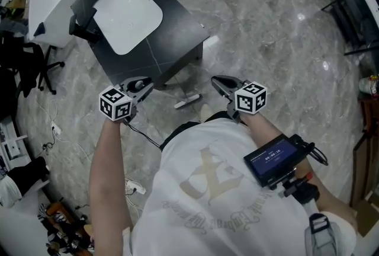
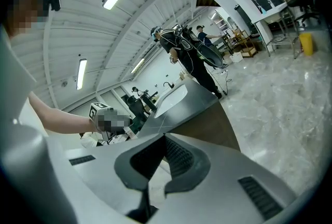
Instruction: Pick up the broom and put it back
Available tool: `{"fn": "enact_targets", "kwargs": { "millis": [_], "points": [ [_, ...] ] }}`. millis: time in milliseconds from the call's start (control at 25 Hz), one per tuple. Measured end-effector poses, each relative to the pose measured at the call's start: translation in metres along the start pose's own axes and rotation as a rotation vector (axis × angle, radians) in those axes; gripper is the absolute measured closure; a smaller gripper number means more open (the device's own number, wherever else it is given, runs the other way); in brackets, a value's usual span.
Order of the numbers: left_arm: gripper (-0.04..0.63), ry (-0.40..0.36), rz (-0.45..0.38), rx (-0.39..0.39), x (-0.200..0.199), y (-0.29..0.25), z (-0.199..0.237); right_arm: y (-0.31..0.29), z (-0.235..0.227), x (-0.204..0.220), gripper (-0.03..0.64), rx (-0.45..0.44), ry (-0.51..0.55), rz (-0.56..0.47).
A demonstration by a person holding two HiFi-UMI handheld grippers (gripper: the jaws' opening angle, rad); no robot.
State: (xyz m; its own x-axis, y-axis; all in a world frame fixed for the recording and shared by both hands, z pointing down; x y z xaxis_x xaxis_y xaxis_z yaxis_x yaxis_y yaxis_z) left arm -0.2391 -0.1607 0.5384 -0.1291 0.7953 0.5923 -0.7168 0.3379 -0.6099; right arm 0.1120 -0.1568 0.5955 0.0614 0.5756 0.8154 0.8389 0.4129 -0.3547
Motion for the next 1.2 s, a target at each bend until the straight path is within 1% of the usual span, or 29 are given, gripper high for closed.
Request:
{"fn": "enact_targets", "kwargs": {
  "millis": [80,240,320,480,600,680,760,800,920,1080,1200],
  "points": [
    [0.522,-0.018,0.011,0.019,-0.004,-0.007,0.004,0.004,-0.002,0.004,0.601,0.015,-0.005,0.004],
    [0.522,-0.04,0.019,0.022,-0.01,-0.015,0.007,0.014,-0.003,0.005,0.601,0.036,-0.015,0.01],
    [0.522,-0.045,0.013,0.002,-0.013,-0.017,0.009,0.018,-0.004,0.006,0.601,0.044,-0.017,0.011],
    [0.521,-0.05,0.008,-0.072,-0.016,-0.016,0.023,0.02,-0.005,0.007,0.6,0.05,-0.017,0.017],
    [0.512,-0.062,0.029,-0.074,-0.021,-0.015,0.027,0.021,-0.003,0.005,0.601,0.047,-0.01,0.021],
    [0.486,-0.066,0.031,-0.087,-0.021,-0.017,0.027,0.021,-0.003,0.006,0.601,0.046,-0.009,0.023],
    [0.409,-0.059,0.021,-0.105,-0.019,-0.017,0.027,0.021,-0.003,0.006,0.601,0.043,-0.008,0.024],
    [0.386,-0.056,0.013,-0.113,-0.018,-0.016,0.026,0.022,-0.004,0.005,0.601,0.042,-0.007,0.025],
    [0.345,-0.055,-0.018,-0.139,-0.015,-0.011,0.022,0.021,-0.004,0.004,0.6,0.034,-0.002,0.027],
    [0.333,-0.042,-0.071,-0.165,-0.011,0.001,0.017,0.019,-0.001,0.004,0.601,0.015,0.007,0.036],
    [0.333,-0.018,-0.117,-0.196,-0.004,0.013,0.013,0.012,0.001,0.002,0.601,-0.009,0.022,0.043]
  ]
}}
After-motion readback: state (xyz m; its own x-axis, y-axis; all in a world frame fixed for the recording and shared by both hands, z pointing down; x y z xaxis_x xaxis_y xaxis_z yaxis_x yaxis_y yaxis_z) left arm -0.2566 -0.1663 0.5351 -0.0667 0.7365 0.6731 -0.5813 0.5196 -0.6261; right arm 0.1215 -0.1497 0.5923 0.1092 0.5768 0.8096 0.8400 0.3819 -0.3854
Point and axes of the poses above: the fingertips, and each gripper's own axes: y backward along the fingers, z to its left, x out of its underside, the point moved 9 cm from there along y, backward along the fingers, and after that the axes turned 15 degrees about y, right-handed, at the moved point
